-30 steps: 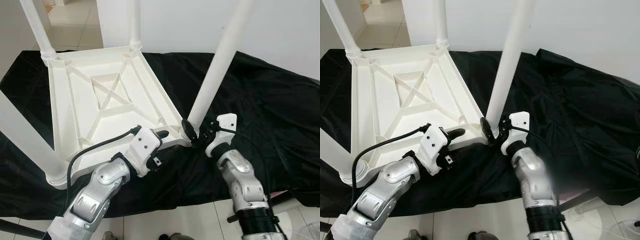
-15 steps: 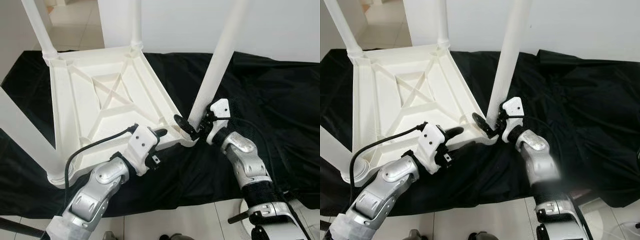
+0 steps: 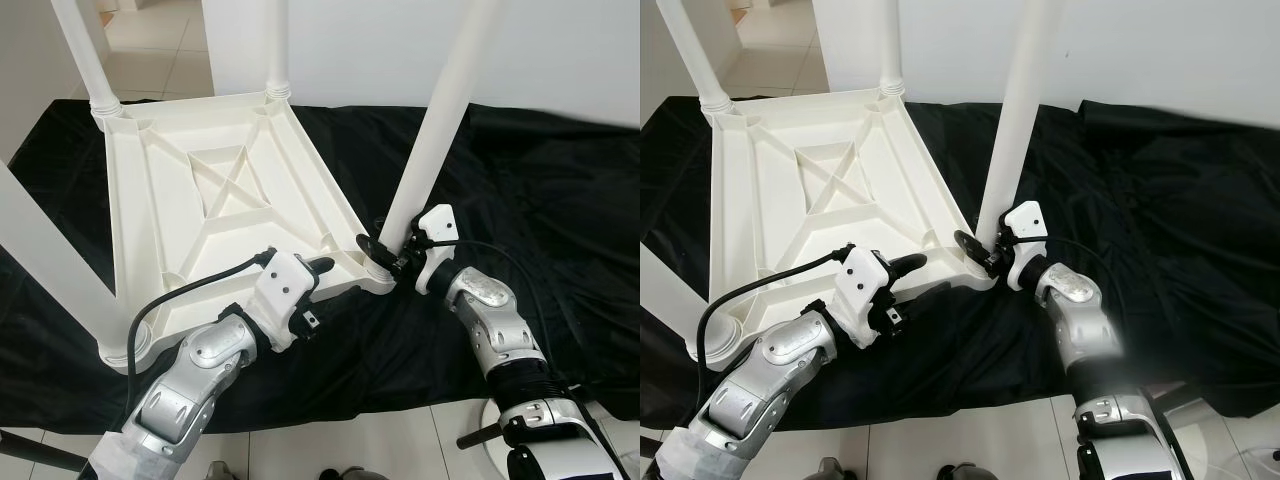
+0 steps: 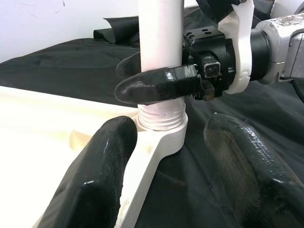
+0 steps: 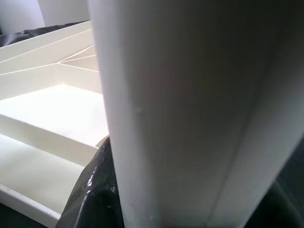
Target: Building children table
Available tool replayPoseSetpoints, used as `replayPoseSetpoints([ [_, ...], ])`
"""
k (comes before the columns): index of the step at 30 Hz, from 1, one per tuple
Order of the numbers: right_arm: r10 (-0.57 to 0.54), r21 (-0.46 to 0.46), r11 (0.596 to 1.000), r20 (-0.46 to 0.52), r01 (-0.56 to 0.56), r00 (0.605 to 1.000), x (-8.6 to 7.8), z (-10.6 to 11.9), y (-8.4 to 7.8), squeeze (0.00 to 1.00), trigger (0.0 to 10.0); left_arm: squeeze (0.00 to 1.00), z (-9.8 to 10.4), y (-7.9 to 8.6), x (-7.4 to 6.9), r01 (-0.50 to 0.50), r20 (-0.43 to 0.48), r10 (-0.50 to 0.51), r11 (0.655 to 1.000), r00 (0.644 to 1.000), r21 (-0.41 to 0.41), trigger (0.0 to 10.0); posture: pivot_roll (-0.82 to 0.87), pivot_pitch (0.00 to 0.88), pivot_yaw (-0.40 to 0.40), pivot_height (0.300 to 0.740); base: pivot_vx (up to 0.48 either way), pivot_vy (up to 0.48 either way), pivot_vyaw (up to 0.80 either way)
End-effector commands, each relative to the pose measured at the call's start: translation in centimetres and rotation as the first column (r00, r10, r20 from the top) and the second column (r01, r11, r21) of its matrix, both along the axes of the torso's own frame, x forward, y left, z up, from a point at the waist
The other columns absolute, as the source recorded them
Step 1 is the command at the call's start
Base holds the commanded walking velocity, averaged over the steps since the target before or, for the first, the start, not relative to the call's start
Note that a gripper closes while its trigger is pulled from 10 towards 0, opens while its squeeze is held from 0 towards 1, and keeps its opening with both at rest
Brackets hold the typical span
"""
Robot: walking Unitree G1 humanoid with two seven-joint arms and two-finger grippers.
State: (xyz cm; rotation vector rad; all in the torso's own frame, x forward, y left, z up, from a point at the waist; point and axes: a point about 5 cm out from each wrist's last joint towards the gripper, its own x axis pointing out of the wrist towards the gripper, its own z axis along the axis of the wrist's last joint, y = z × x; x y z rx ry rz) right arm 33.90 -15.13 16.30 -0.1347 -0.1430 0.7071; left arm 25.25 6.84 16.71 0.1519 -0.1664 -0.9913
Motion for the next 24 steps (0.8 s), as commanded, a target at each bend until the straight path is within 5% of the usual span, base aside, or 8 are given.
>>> replayPoseSetpoints([
  [1,-0.036,0.013,0.999,-0.027,0.037,0.999,-0.2,-0.6,-0.8,0.00,10.0,0.00,-0.1,-0.6,-0.8,0.114,-0.007,-0.114,0.993,0.993,0.017,10.0,-0.04,0.099,-0.053,0.740,0.000,0.000,0.00],
  [5,-0.061,0.040,0.997,-0.032,0.062,0.998,-0.3,-0.6,-0.9,0.00,10.0,0.00,0.0,-0.6,-0.7,0.114,-0.006,-0.114,0.993,0.993,0.018,10.0,-0.04,0.099,-0.053,0.740,0.000,0.000,0.00],
  [9,-0.251,0.074,0.964,-0.047,0.254,0.967,-0.5,-0.6,-0.6,0.00,10.0,0.00,-0.1,-0.5,-0.7,0.109,-0.009,-0.109,0.994,0.994,0.020,10.0,-0.06,0.108,-0.048,0.740,0.000,0.000,0.00],
  [12,-0.251,0.074,0.964,-0.047,0.254,0.967,-0.5,-0.6,-0.6,0.00,10.0,0.00,-0.1,-0.5,-0.7,0.109,-0.009,-0.109,0.994,0.994,0.020,10.0,-0.06,0.108,-0.048,0.740,0.000,0.000,0.00],
  [17,-0.502,0.175,0.834,-0.153,0.523,0.851,-1.5,-1.3,1.4,0.00,10.0,0.00,-0.3,-0.5,-0.8,0.112,-0.015,-0.112,0.993,0.994,0.023,10.0,-0.06,0.112,-0.043,0.740,0.000,0.000,0.00],
  [24,-0.538,0.187,0.808,-0.152,0.558,0.829,-2.4,-1.4,3.0,0.00,10.0,0.00,-0.3,-0.5,-0.8,0.111,-0.016,-0.111,0.993,0.994,0.025,10.0,-0.06,0.112,-0.039,0.740,0.000,0.000,0.00],
])
